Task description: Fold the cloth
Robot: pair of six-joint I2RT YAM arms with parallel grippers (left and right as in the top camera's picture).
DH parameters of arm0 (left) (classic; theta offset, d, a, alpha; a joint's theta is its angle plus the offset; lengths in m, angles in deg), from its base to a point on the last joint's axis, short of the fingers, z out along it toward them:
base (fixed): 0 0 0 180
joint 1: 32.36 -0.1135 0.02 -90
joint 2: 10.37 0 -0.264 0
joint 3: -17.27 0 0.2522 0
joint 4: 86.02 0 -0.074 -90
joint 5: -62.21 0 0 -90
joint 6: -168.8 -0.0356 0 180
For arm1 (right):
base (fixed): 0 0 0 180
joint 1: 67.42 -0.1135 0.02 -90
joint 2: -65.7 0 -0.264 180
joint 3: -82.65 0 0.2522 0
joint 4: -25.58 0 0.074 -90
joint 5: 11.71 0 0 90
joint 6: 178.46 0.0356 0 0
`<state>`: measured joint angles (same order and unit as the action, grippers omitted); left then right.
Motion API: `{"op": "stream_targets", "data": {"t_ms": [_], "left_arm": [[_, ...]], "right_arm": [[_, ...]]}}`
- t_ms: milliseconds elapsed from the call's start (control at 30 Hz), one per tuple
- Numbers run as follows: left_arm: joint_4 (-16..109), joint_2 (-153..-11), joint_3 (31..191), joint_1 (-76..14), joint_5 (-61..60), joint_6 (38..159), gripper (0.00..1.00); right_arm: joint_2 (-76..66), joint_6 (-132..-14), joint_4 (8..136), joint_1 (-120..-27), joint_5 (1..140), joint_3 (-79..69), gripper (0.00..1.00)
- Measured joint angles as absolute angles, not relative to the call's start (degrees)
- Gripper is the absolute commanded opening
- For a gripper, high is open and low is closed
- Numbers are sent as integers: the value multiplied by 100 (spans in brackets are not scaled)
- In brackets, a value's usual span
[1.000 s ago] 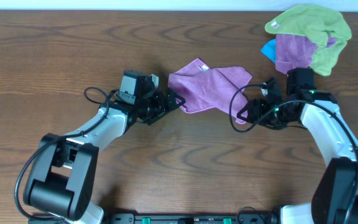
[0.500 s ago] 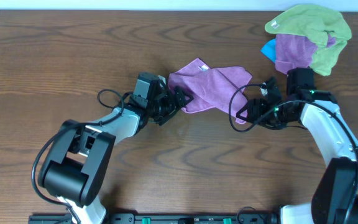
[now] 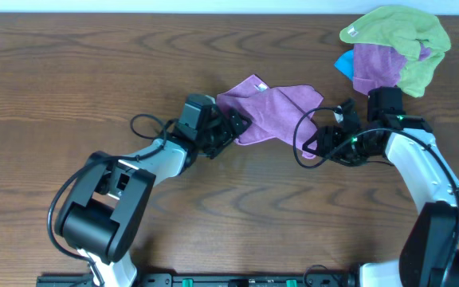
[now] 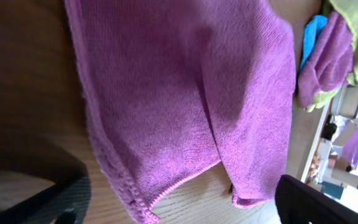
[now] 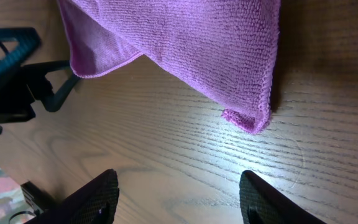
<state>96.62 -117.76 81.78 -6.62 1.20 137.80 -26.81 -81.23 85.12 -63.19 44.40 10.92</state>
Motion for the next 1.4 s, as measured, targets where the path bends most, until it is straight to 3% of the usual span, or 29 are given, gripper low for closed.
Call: {"op": "stream_targets", "data": {"t_ms": [200, 267, 467, 600, 667, 1133, 1400], "left_arm": [[9577, -11800, 8180, -452, -171, 13861, 71], [9561, -11835, 8184, -448, -271, 13865, 56], [9640, -11994, 8219, -450, -413, 13854, 44], [9677, -12097, 8261, -450, -431, 13830, 23], [9679, -12147, 8265, -452, -437, 13762, 6], [9716, -12239, 8261, -616, 52, 13144, 6], [9716, -12239, 8259, -649, 361, 13096, 6]], "right_arm": [[-2681, -8099, 8512, -6319, 4403, 1092, 63], [-2681, -8099, 8512, -6319, 4351, 1092, 63], [-2681, -8097, 8527, -6319, 4268, 1092, 63], [-2681, -8097, 8532, -6319, 4252, 1092, 64], [-2681, -8097, 8534, -6319, 4235, 1092, 64], [-2681, -8219, 8298, -6319, 5247, 1236, 66], [-2670, -8294, 7074, -6319, 5511, 2064, 54]]}}
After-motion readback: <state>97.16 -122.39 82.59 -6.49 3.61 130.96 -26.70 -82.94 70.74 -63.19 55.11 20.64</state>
